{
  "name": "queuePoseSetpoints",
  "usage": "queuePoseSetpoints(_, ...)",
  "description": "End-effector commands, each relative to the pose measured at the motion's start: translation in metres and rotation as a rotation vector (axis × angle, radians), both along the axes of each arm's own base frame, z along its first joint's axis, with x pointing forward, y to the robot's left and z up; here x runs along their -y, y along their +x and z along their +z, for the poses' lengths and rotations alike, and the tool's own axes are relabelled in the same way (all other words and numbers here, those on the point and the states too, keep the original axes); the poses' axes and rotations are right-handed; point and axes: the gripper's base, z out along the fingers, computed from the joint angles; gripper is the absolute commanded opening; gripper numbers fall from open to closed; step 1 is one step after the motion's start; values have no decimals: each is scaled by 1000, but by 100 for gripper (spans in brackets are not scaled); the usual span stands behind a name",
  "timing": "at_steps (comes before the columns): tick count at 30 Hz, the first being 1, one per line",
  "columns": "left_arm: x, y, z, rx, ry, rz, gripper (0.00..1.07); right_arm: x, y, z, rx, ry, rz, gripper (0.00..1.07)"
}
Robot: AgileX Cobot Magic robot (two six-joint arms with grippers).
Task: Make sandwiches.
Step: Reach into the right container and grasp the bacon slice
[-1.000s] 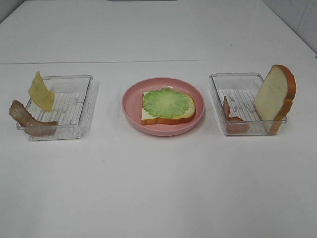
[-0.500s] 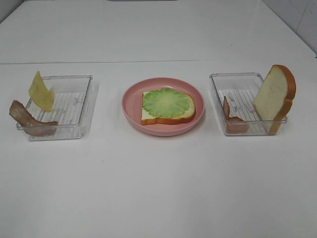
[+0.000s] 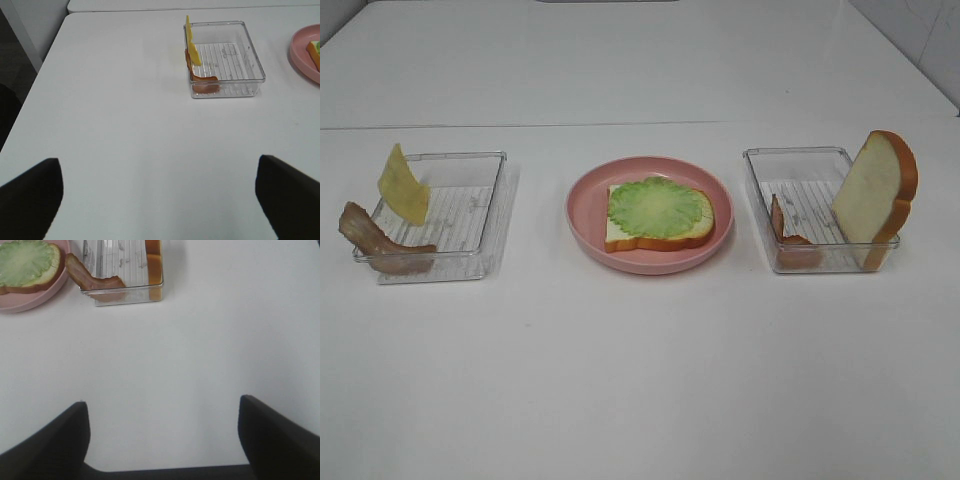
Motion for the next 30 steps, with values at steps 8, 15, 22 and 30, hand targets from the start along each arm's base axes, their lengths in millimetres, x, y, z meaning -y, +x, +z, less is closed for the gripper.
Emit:
queuePoseSetpoints(8,0,-3,0,24,-5,6,100,-5,113,32,-217,15,29,76)
queuePoseSetpoints(15,0,-3,0,24,-5,6,100,-33,167,32,-256,11,121,76)
queuePoseSetpoints(22,0,-3,0,24,-5,6,100,-87,208,3,-357,-15,211,76)
queuePoseSetpoints(30,0,-3,0,24,-5,6,100,-118,251,-43,-431,-11,249,76)
